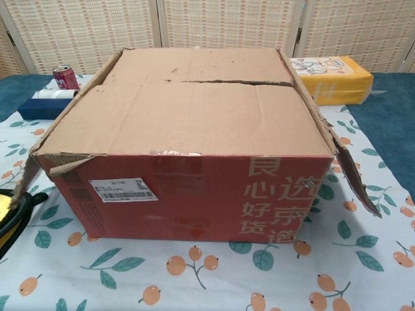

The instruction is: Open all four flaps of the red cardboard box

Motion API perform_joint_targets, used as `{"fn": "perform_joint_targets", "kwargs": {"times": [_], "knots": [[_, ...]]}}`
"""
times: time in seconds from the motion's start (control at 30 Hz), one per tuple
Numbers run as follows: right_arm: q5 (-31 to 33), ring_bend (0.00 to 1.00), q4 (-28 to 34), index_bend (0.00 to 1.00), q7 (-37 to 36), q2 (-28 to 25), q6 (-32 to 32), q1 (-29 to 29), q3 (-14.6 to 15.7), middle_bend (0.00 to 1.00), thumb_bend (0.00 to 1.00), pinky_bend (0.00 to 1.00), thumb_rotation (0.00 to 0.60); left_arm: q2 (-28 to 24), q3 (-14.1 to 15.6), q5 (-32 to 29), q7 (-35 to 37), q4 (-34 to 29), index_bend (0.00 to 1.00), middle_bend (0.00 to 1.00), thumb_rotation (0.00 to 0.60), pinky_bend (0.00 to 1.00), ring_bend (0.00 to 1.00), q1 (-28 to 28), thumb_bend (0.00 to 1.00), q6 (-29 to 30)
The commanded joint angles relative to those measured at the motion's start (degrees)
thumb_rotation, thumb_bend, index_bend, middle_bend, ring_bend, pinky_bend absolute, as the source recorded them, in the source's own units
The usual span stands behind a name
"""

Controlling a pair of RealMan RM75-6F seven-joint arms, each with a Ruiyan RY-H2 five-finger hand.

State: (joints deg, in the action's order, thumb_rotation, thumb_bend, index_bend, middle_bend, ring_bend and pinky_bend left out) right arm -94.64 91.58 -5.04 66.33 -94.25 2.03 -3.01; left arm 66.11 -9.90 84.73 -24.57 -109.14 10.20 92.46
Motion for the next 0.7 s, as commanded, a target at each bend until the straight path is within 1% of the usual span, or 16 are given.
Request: {"fn": "perform_joint_targets", "kwargs": {"times": [0.03, 0.13, 0.2, 0.33, 0.43, 0.5, 0.63, 0.7], "knots": [[0.3, 0.0, 0.0, 0.0, 1.0, 0.3, 1.4, 0.6, 0.1, 0.0, 0.38, 0.0, 0.6, 0.0, 1.8, -1.8, 6.1, 4.2, 0.0, 0.06, 0.6, 0.01, 0.04, -1.0, 0.4, -2.4], [0.1, 0.0, 0.1, 0.0, 2.1, 0.6, 3.6, 1.8, 0.2, 0.0, 0.39, 0.0, 0.6, 0.8, 3.9, -1.1, 10.6, 6.8, 0.0, 0.06, 0.6, 0.02, 0.04, -1.3, 0.4, -4.5], [-0.1, 0.0, 1.1, 0.0, 3.2, 0.2, 5.4, 2.9, 0.2, 0.0, 0.39, 0.0, 0.6, 1.4, 5.0, -0.4, 11.8, 8.3, 0.0, 0.06, 0.6, 0.02, 0.04, -1.6, 0.4, -5.0], [-1.6, 0.0, 6.4, 0.0, 6.4, -2.7, 9.1, 5.7, -0.1, 0.0, 0.39, 0.0, 0.6, 3.6, 6.1, 1.0, 12.4, 11.7, 0.0, 0.06, 0.6, 0.02, 0.04, -2.4, 0.4, -4.0], [-1.9, 0.0, 12.4, 0.0, 9.0, -5.8, 13.3, 9.1, -1.5, 0.0, 0.39, 0.0, 0.6, 4.9, 6.7, 1.9, 13.2, 14.2, 0.0, 0.06, 0.6, 0.02, 0.04, -3.4, 0.4, -2.6], [-1.3, 0.0, 15.4, 0.0, 8.9, -7.5, 16.5, 11.5, -2.5, 0.0, 0.39, 0.0, 0.6, 5.3, 6.9, 2.4, 13.9, 15.3, 0.0, 0.06, 0.6, 0.02, 0.04, -3.8, 0.4, -1.9], [3.2, 0.0, 20.8, 0.0, 6.7, -10.3, 25.0, 17.7, -5.8, 0.0, 0.39, 0.0, 0.6, 5.1, 7.9, 3.5, 15.8, 17.1, 0.0, 0.06, 0.6, 0.01, 0.03, -4.4, 0.4, -1.7], [6.1, 0.0, 22.0, 0.0, 6.6, -10.4, 29.1, 20.7, -7.4, 0.0, 0.38, 0.0, 0.6, 5.1, 8.1, 3.7, 16.1, 17.6, 0.0, 0.06, 0.6, 0.01, 0.03, -4.7, 0.4, -1.5]]}}
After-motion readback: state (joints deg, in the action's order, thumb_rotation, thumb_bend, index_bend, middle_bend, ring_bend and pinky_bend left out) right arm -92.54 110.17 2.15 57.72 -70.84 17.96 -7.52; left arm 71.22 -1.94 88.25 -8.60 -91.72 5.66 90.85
